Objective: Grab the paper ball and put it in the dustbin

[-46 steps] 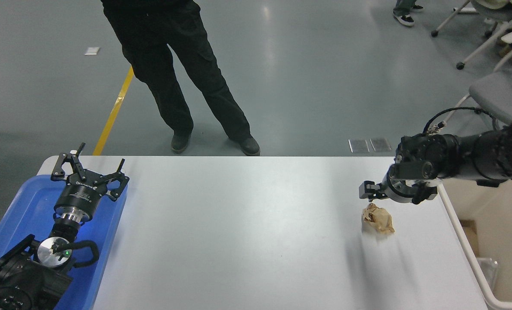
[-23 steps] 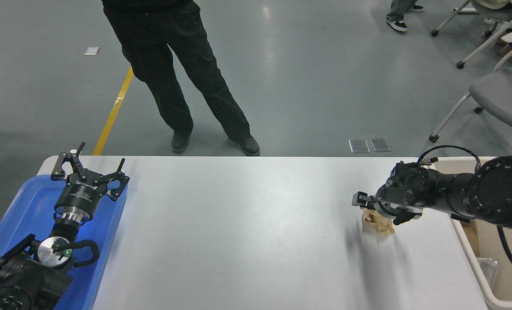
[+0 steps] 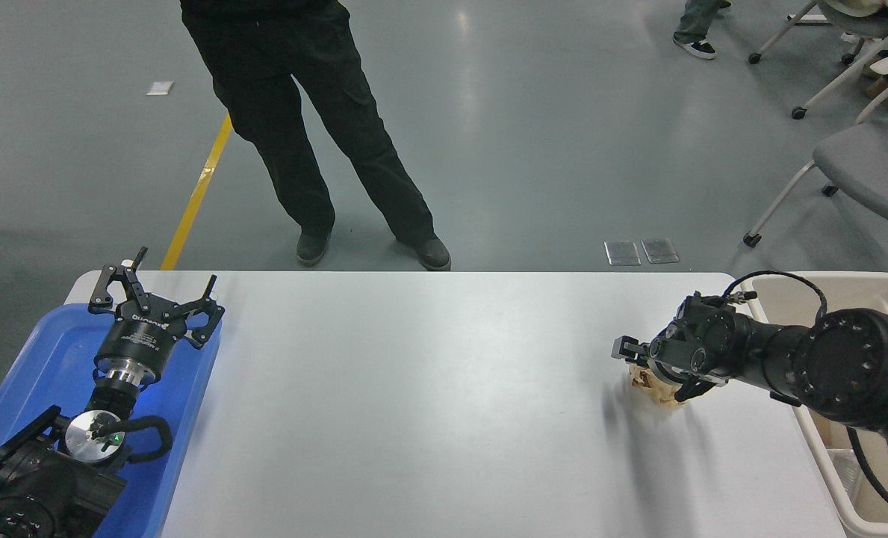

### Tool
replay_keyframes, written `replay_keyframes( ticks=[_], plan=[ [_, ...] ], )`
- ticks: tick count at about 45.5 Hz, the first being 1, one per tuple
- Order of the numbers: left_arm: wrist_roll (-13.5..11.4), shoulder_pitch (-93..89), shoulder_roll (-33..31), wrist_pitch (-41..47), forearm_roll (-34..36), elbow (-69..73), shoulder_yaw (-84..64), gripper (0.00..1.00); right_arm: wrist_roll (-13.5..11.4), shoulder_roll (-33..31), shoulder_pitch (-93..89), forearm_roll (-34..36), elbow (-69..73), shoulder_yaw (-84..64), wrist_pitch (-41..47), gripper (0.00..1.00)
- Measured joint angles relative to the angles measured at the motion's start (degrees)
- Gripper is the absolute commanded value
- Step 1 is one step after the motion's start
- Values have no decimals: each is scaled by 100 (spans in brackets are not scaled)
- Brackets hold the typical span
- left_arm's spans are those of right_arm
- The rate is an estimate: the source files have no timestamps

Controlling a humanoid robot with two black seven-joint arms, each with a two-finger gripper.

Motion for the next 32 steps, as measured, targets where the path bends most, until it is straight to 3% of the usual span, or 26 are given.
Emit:
replay_keyframes(
  ticks=[11,17,23,32],
  plan=[
    [0,0,0,0,0,0,0,99,-4,58,-120,-45,-55,12,-189,100],
    [0,0,0,0,0,0,0,99,-4,83,-152,-55,-68,20,-247,93],
    [0,0,0,0,0,0,0,99,-4,107,-203,-64,-90,36,-292,72],
    [0,0,0,0,0,0,0,99,-4,122,-293,-65,-106,58,-327,51]
  ],
)
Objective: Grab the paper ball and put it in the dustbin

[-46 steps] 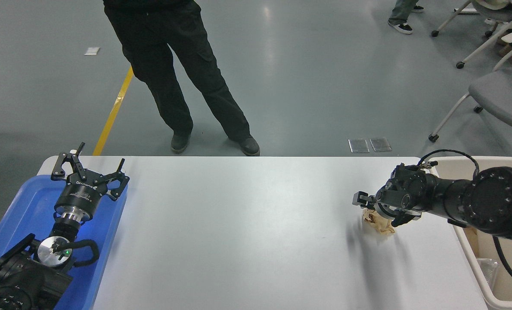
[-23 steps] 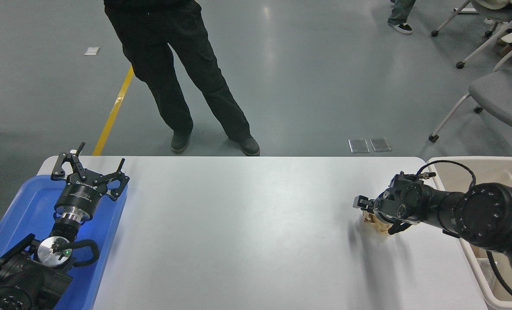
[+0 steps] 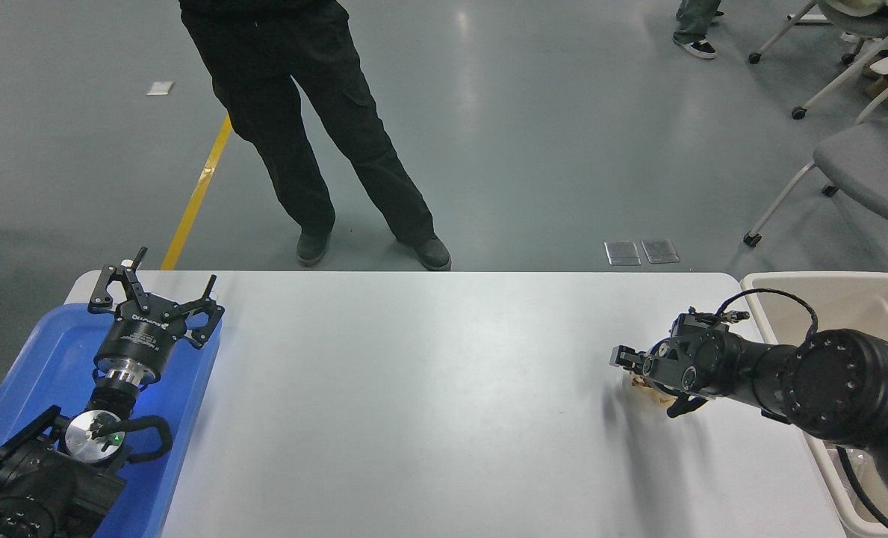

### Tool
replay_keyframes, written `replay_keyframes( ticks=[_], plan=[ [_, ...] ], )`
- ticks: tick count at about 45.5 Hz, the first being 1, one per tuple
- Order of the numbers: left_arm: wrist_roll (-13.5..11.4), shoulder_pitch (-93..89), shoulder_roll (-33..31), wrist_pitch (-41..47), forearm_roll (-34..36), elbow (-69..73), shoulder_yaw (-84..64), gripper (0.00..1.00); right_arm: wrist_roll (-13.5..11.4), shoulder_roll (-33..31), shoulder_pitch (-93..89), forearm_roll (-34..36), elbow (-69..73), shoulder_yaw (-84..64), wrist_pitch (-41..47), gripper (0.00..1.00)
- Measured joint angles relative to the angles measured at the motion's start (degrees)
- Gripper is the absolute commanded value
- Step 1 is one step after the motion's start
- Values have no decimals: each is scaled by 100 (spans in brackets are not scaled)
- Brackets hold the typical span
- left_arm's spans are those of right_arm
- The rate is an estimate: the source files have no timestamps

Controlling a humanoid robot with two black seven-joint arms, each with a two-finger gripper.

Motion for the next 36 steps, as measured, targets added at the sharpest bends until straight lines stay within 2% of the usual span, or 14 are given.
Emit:
replay_keyframes(
  ticks=[3,7,10,11,36],
  plan=[
    [0,0,0,0,0,0,0,99,0,3,-23,2,0,4,-6,35],
    [0,0,0,0,0,0,0,99,0,5,-42,16,19,18,-10,19],
    [0,0,0,0,0,0,0,99,-1,6,-49,36,32,50,-8,2],
    [0,0,0,0,0,0,0,99,-1,6,-49,42,37,62,-2,0],
    [0,0,0,0,-1,0,0,99,-2,-535,812,289,1327,224,94,0]
  ],
)
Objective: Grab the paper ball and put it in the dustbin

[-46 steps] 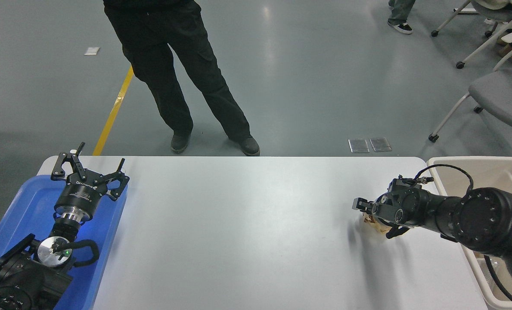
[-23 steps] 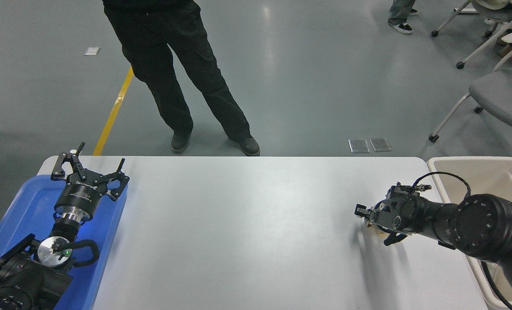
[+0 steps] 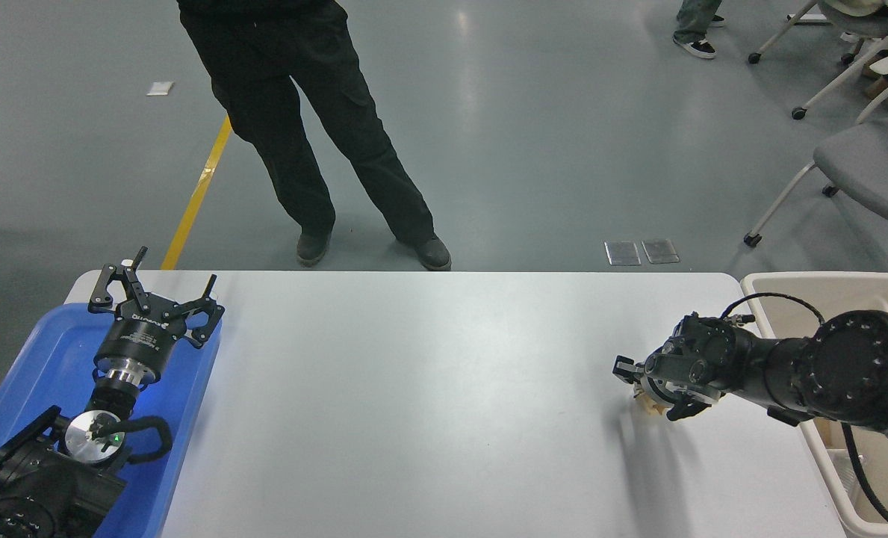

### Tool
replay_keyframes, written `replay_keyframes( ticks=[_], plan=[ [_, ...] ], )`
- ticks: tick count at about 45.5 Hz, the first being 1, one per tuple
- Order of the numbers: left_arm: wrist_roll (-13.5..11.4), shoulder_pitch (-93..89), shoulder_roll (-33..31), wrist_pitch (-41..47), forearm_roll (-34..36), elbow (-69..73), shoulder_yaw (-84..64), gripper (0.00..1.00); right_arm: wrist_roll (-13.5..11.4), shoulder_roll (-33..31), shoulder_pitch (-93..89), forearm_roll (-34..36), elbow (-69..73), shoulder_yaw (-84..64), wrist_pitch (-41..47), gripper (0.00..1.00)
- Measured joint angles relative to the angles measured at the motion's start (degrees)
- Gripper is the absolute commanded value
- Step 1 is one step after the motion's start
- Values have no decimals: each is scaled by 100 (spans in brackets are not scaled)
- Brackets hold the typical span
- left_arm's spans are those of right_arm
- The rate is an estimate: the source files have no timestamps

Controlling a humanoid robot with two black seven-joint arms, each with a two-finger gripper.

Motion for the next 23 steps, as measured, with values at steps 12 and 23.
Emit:
replay_keyframes(
  ticks=[12,23],
  plan=[
    [4,-1,0,0,0,0,4,99,27,-469,1345,147,1617,-340,252,0],
    [13,-1,0,0,3,0,10,99,40,-817,3041,181,2906,-534,1408,0]
  ],
)
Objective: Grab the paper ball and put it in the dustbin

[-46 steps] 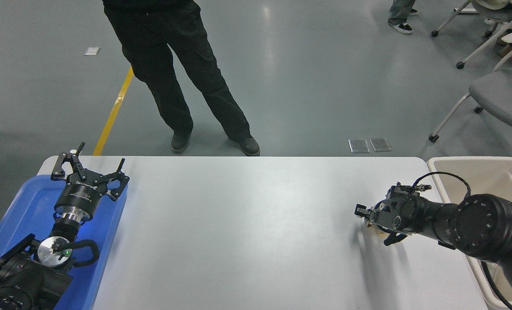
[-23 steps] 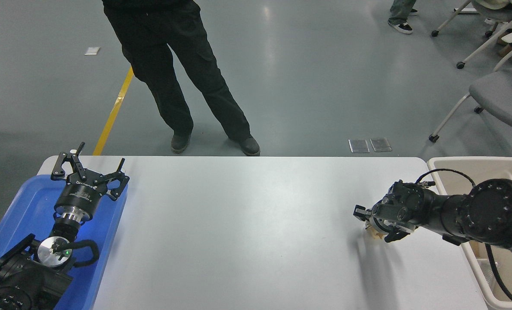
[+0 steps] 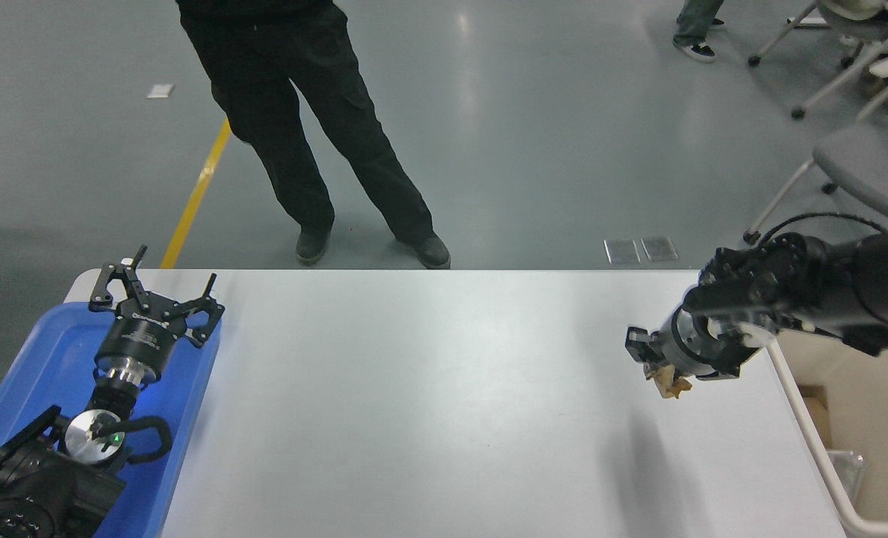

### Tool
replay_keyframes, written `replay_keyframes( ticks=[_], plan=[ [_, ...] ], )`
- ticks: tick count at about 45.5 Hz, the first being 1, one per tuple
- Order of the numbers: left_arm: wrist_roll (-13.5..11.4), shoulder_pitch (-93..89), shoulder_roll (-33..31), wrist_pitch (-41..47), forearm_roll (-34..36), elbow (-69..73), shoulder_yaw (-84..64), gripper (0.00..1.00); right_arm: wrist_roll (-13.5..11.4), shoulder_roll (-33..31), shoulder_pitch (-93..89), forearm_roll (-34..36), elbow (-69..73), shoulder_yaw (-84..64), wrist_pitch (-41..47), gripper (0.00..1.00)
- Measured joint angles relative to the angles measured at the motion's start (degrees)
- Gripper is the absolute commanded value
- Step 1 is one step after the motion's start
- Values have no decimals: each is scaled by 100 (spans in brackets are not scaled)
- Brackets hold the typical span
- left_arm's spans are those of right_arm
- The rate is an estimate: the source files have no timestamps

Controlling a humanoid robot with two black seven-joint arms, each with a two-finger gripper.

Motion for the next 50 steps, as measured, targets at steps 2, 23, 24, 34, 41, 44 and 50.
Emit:
replay_keyframes(
  ticks=[2,23,24,34,41,44,50],
  plan=[
    [1,0,0,0,4,0,1,99,2,-48,322,9,172,-10,316,0],
    [4,-2,0,0,5,-5,6,99,10,-592,3098,29,1131,-29,2413,0],
    [4,-1,0,0,6,-4,6,99,11,-613,3187,37,1149,-31,2442,0],
    [4,0,0,0,6,-2,7,99,12,-755,3826,179,1257,-106,2627,0],
    [5,1,0,0,6,-1,7,99,9,-793,4005,231,1271,-169,2677,0],
    [5,2,0,0,6,-1,7,99,5,-805,4044,240,1259,-326,2689,0],
    [5,3,0,0,6,0,4,99,4,-918,4093,237,1197,-821,2705,0]
  ],
)
